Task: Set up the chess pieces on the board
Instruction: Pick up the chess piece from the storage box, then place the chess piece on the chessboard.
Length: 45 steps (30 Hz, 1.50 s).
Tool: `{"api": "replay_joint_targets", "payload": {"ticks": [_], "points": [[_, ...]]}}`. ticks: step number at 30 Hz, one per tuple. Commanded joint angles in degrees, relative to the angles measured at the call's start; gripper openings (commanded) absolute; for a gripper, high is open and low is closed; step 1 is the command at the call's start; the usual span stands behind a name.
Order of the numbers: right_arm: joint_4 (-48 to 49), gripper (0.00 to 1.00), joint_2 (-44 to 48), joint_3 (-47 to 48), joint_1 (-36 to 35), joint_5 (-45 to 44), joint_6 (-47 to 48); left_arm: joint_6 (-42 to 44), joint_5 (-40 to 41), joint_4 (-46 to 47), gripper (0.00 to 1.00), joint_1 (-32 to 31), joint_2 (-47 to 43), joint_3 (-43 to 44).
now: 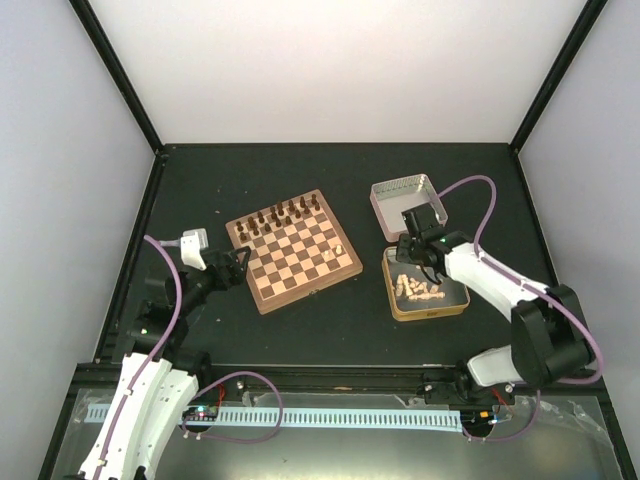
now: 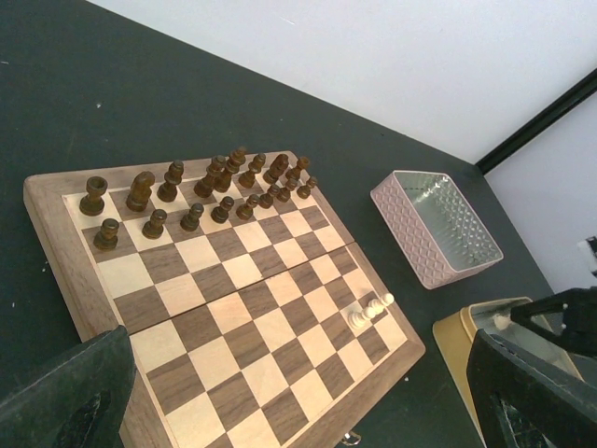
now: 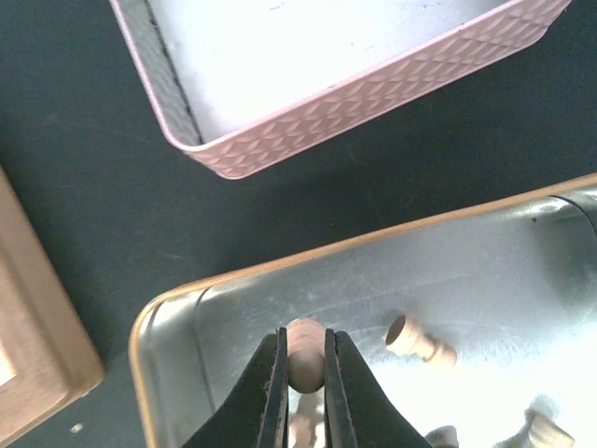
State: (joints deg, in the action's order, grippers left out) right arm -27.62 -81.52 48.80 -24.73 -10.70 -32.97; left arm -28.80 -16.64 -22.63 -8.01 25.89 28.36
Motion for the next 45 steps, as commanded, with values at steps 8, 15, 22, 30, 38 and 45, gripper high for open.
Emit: {"api": "replay_joint_targets", "payload": {"ticks": [8, 15, 22, 30, 38, 45], "points": [[-4.5, 0.09, 3.0, 8.9, -11.9, 3.0, -2.7, -1.3, -0.4, 1.6, 0.99, -0.2, -0.2, 0.7], [-4.6, 0.09, -8.1, 20.7, -22.6, 0.8, -2.5, -1.0, 1.4, 0.0, 0.99, -0.2, -1.3, 0.9], [-8.9, 0.09, -18.9, 30.9, -29.7, -2.9, -0.9, 0.0, 9.5, -6.9, 0.99, -0.2, -3.3, 3.1], [-10.9, 0.09, -26.0, 35.1, -30.8, -3.9, -0.3, 0.5, 11.5, -8.2, 0.99, -0.2, -4.6, 3.3], [-11.8, 0.09, -30.5, 38.2, -30.8, -5.1, 0.4, 0.6, 11.3, -8.0, 0.99, -0.2, -4.0, 3.2], [-12.3, 0.09, -33.1, 39.3, -30.9, -6.5, 0.2, 0.6, 11.2, -8.0, 0.99, -0.2, -4.0, 3.2]]}}
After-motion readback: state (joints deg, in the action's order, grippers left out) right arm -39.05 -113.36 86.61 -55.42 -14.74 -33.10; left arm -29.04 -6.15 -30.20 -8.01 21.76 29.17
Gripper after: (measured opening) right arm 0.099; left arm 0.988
